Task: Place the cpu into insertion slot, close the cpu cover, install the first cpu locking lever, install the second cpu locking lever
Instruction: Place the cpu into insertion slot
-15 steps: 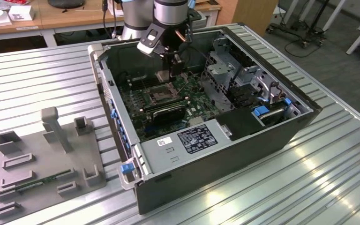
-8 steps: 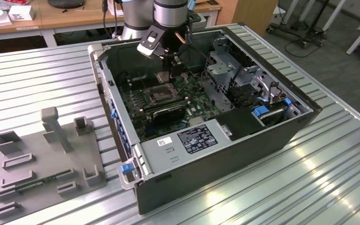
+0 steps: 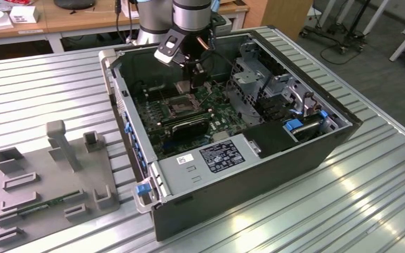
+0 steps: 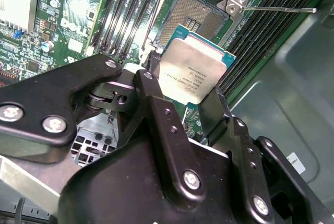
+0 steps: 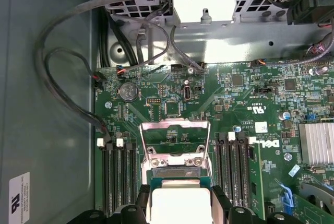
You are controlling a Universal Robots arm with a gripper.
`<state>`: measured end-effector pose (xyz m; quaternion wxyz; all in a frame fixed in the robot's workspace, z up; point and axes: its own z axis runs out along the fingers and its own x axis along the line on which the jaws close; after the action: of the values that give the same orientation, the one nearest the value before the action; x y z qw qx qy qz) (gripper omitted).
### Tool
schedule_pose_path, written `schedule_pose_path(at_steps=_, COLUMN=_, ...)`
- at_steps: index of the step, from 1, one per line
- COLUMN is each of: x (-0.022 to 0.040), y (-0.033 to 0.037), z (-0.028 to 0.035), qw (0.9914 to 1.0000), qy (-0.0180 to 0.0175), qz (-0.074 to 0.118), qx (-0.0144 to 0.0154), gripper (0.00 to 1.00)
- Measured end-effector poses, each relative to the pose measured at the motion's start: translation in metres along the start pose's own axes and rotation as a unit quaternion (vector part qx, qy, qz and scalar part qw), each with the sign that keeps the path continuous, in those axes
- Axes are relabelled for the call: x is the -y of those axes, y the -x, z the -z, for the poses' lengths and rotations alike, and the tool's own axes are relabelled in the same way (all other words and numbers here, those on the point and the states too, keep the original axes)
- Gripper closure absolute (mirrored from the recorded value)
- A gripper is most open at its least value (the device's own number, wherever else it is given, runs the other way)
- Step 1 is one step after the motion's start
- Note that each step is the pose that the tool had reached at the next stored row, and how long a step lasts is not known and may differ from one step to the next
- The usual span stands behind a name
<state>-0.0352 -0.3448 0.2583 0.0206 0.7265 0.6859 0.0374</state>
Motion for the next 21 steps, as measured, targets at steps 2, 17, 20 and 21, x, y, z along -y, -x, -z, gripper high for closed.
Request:
schedule_pose_path(at_steps=2, x=0.0001, y=0.0000, z=-0.0009, qw=1.00000, qy=0.0000, qz=0.000, qx=0.0000, gripper=0.46)
schedule_pose_path(at_steps=17, x=0.0030, y=0.0001, z=-0.0031, qw=1.00000, qy=0.0000, qz=0.000, qx=0.0000, gripper=0.46)
schedule_pose_path(at_steps=20, x=0.0037, y=0.0001, z=-0.0031, qw=1.00000, qy=0.0000, qz=0.000, qx=0.0001, gripper=0.46)
schedule_pose_path(at_steps=21, x=0.0037, y=0.0001, z=-0.0031, qw=1.00000, qy=0.0000, qz=0.000, qx=0.0000, gripper=0.46)
